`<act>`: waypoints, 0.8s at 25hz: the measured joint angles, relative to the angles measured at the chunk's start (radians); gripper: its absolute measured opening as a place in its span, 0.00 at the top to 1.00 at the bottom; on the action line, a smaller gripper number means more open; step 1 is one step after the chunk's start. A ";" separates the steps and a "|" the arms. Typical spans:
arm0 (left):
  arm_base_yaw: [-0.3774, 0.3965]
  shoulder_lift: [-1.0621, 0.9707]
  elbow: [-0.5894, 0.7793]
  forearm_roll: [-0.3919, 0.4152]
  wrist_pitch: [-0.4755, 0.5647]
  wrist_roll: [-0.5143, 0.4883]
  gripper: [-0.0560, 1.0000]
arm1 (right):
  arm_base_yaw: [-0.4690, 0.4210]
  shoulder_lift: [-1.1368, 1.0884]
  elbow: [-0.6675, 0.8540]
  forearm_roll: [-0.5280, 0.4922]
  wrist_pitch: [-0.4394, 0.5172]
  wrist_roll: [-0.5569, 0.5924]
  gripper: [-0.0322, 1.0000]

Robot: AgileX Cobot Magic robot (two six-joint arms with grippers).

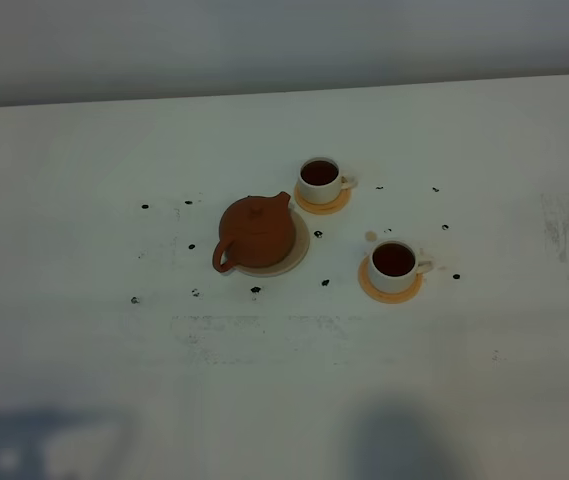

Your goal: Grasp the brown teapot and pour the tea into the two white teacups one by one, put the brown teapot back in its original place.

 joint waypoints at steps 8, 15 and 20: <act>0.000 -0.074 0.065 -0.017 0.035 0.054 0.41 | 0.000 0.000 0.000 0.000 0.000 0.000 0.78; -0.002 -0.108 0.067 -0.003 0.037 0.028 0.41 | 0.000 0.000 0.000 0.000 -0.001 0.000 0.78; -0.002 -0.108 0.067 -0.003 0.037 0.027 0.41 | 0.000 0.000 0.000 0.000 -0.001 0.000 0.78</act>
